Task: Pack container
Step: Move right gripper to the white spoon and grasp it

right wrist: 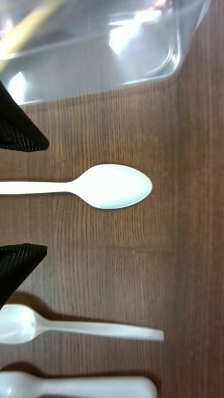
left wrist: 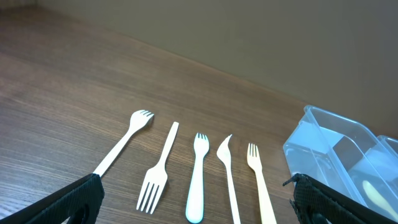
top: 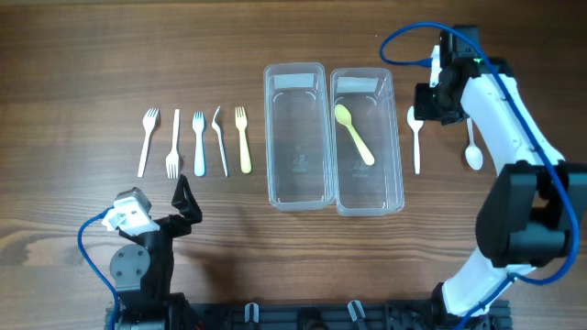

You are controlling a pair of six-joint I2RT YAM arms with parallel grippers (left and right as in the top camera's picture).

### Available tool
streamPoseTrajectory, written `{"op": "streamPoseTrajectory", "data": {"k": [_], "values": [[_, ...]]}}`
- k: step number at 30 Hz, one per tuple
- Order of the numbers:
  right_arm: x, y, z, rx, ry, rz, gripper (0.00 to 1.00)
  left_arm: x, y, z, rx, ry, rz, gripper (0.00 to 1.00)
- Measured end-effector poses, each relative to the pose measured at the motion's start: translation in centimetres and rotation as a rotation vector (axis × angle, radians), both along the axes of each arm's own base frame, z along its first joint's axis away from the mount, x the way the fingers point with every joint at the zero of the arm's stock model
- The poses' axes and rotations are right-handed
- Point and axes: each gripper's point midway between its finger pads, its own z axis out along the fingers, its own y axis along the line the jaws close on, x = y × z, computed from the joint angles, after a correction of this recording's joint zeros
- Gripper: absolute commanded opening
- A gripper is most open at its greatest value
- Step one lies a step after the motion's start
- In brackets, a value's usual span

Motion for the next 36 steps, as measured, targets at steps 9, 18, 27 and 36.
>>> {"op": "streamPoseTrajectory", "data": {"k": [9, 18, 27, 36], "values": [[-0.5, 0.3, -4.7, 0.016, 0.108, 0.003, 0.46, 0.0, 0.0, 0.0, 0.0, 0.0, 0.0, 1.0], [-0.8, 0.4, -6.6, 0.024, 0.149, 0.0, 0.41, 0.0, 0.0, 0.0, 0.0, 0.0, 0.0, 1.0], [-0.7, 0.5, -6.6, 0.028, 0.144, 0.001, 0.4, 0.0, 0.0, 0.0, 0.0, 0.0, 0.0, 1.0], [-1.4, 0.6, -7.7, 0.037, 0.157, -0.003, 0.33, 0.0, 0.0, 0.0, 0.0, 0.0, 0.0, 1.0]]}}
